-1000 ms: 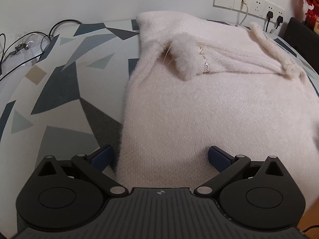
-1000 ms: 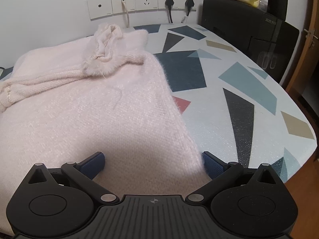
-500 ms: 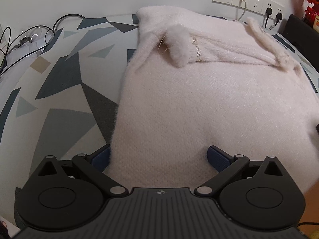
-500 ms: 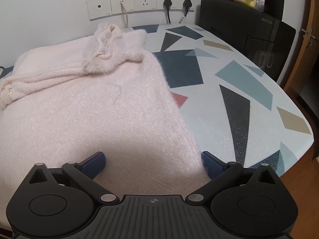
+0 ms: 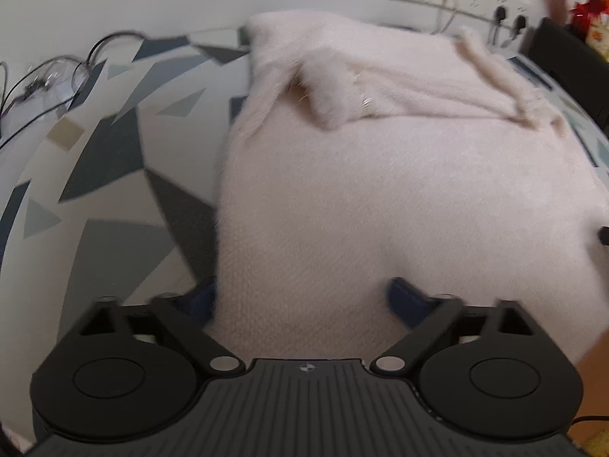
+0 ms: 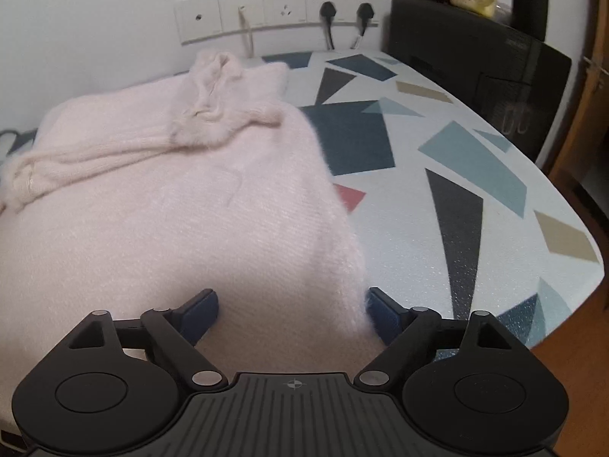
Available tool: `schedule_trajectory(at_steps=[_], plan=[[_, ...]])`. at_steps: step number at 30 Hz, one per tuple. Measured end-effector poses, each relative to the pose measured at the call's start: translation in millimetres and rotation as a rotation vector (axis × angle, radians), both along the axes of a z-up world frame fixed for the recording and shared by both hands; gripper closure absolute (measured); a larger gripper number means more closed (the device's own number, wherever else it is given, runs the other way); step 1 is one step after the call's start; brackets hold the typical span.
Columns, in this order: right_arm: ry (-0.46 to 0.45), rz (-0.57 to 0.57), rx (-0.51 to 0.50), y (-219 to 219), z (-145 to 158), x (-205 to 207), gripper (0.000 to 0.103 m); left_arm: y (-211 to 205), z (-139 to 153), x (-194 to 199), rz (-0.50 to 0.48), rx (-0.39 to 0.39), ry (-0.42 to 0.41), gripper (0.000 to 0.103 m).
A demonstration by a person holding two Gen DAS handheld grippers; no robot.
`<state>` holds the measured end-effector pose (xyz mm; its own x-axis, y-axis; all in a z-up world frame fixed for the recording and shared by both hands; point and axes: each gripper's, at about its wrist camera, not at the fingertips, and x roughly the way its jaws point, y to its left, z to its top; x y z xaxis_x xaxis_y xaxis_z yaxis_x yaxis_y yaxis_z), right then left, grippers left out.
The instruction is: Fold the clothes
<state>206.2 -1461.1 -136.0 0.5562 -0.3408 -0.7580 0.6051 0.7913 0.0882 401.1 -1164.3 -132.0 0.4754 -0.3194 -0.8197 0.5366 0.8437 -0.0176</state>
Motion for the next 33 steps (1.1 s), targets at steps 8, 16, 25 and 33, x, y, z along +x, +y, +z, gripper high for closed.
schedule_trajectory(at_steps=[8, 16, 25, 33], plan=[[0.013, 0.029, -0.021, 6, -6, -1, 0.001, 4, -4, 2, 0.028, -0.004, -0.011, 0.0], [0.026, 0.033, -0.016, 3, -5, 1, 0.001, 2, -3, 4, 0.042, 0.0, -0.004, 0.0], [0.043, 0.047, 0.002, 2, -3, 0, 0.001, 4, -1, 3, 0.03, 0.028, 0.043, 0.0], [-0.012, 0.099, -0.016, 10, 0, -9, 0.029, 0, 4, -11, -0.034, -0.002, 0.01, 0.034]])
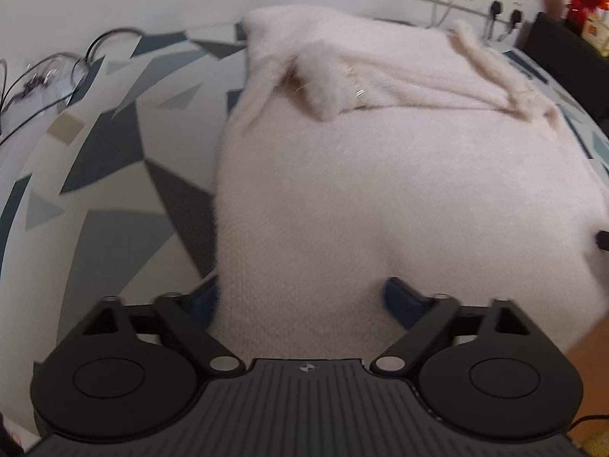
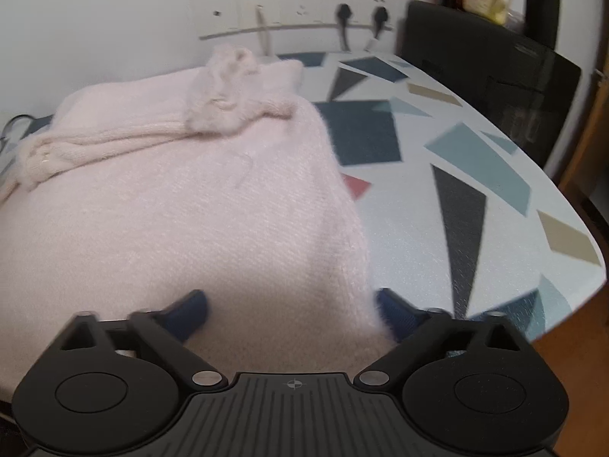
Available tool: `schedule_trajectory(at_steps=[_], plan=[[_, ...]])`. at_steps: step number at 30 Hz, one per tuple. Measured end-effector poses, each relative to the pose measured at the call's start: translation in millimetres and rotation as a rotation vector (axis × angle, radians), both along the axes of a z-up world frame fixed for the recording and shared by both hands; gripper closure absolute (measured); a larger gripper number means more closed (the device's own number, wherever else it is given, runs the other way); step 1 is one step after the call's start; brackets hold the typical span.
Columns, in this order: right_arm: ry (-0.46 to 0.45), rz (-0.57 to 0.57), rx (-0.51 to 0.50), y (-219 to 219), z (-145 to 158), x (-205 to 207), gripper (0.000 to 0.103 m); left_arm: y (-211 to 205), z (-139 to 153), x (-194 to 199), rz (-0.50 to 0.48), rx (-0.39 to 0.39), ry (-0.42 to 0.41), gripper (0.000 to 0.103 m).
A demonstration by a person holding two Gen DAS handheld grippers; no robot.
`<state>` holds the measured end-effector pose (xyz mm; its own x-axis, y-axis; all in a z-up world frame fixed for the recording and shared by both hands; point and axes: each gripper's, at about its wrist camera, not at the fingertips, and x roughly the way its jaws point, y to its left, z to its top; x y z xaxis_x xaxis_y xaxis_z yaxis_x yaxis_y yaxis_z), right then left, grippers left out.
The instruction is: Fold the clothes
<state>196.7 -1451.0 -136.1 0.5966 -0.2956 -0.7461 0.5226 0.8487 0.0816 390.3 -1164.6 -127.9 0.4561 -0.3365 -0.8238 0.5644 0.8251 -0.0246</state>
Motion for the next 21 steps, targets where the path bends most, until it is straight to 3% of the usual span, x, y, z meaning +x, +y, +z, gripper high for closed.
schedule_trajectory(at_steps=[1, 2, 3, 4, 5, 9, 21], plan=[[-0.01, 0.025, 0.002, 1, 2, 1, 0.051, -2, 2, -1, -0.012, -0.013, -0.006, 0.042], [-0.02, 0.05, 0.013, 1, 4, 3, 0.065, -5, 3, -1, -0.023, -0.027, -0.009, 0.064], [-0.025, 0.057, 0.03, -1, 5, 5, 0.07, -9, 4, 0, -0.027, -0.044, -0.001, 0.083], [-0.032, 0.061, 0.051, -4, 6, 7, 0.082, -12, 5, 2, -0.02, -0.059, 0.011, 0.085], [-0.044, 0.059, 0.09, -10, 7, 10, 0.086, -15, 6, 4, -0.008, -0.063, 0.018, 0.086], [-0.086, 0.01, 0.244, -32, 10, 9, 0.088, -14, 11, 1, 0.019, -0.062, 0.016, 0.088], [-0.168, 0.022, 0.374, -34, 17, -48, 0.089, 21, 19, -54, 0.1, -0.042, 0.015, 0.092]])
